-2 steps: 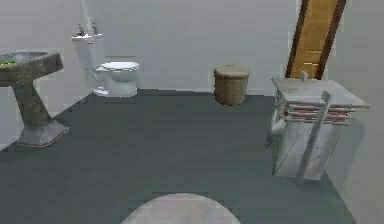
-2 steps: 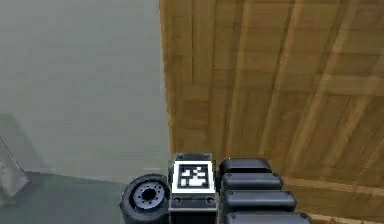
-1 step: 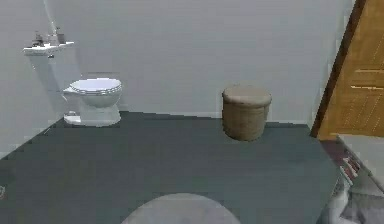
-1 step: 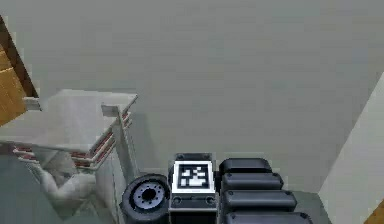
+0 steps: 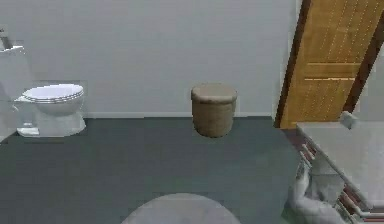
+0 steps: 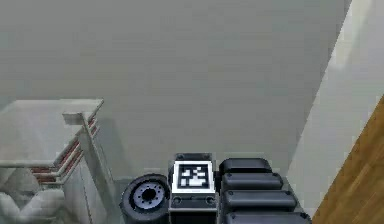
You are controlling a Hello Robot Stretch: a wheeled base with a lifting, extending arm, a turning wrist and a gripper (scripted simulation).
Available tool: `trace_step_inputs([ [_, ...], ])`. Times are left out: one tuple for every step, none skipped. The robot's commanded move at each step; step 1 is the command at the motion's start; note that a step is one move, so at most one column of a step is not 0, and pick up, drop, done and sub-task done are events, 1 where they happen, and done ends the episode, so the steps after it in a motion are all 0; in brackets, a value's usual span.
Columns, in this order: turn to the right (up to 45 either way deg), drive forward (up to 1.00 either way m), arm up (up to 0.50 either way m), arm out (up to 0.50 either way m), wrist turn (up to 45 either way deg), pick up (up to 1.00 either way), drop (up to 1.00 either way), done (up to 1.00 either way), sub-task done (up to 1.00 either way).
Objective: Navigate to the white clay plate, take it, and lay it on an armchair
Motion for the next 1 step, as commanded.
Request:
trace_step_inputs([
  [0.0,0.30,0.00,0.00,0.0,0.00,0.00,0.00,0.00],
])
